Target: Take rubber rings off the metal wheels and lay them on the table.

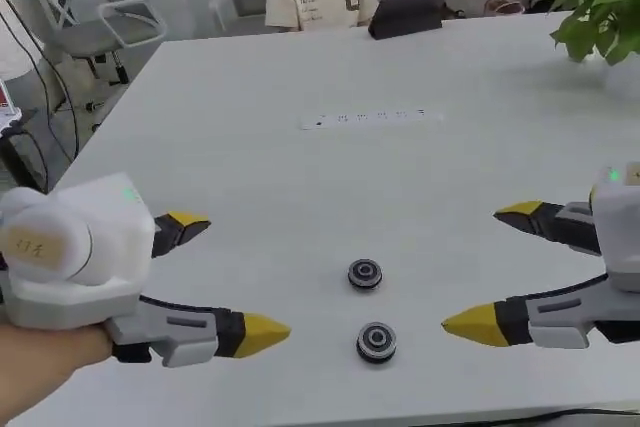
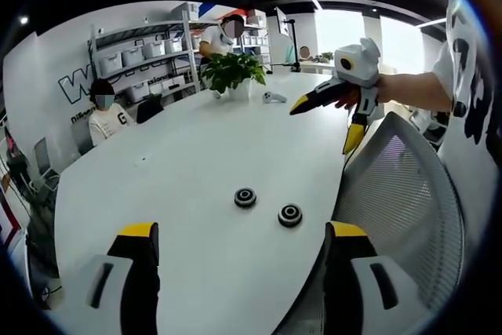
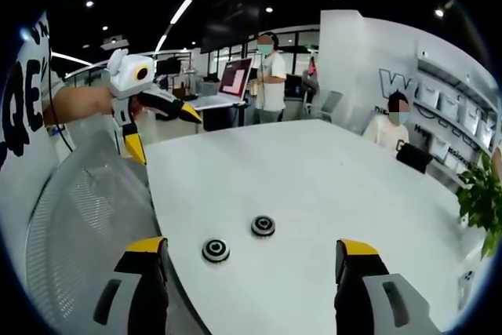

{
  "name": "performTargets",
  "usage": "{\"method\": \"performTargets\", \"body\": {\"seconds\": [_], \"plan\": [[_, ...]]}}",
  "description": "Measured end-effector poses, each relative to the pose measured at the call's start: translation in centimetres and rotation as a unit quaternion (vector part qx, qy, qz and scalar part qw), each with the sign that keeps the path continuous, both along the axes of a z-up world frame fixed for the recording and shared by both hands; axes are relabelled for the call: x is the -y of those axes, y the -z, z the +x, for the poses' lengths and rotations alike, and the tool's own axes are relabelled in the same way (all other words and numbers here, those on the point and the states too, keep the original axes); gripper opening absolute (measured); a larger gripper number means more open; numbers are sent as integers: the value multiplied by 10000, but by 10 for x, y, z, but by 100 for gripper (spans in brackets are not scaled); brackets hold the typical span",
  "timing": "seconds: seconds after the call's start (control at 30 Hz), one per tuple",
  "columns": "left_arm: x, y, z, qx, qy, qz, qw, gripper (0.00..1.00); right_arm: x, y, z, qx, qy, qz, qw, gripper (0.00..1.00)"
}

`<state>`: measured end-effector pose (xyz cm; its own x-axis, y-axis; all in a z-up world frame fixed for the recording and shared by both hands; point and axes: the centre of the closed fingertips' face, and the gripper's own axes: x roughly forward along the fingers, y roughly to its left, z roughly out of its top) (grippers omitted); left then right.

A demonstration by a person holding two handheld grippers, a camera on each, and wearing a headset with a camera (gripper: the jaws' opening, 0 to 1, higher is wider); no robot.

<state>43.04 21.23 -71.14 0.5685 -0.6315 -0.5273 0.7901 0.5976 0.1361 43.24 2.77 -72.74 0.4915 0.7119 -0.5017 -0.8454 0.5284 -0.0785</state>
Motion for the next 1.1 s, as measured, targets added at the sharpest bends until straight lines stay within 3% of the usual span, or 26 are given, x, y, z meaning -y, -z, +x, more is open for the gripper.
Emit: {"method": "performTargets", "body": {"seconds": [0.33,1.1], "plan": [[9,6,7,19,185,68,9998,81,-6,9,4,-4,-187,-36,9998,85],[30,37,19,-292,604,223,9975,73,-15,47,13,-196,-696,-284,9970,73]]}}
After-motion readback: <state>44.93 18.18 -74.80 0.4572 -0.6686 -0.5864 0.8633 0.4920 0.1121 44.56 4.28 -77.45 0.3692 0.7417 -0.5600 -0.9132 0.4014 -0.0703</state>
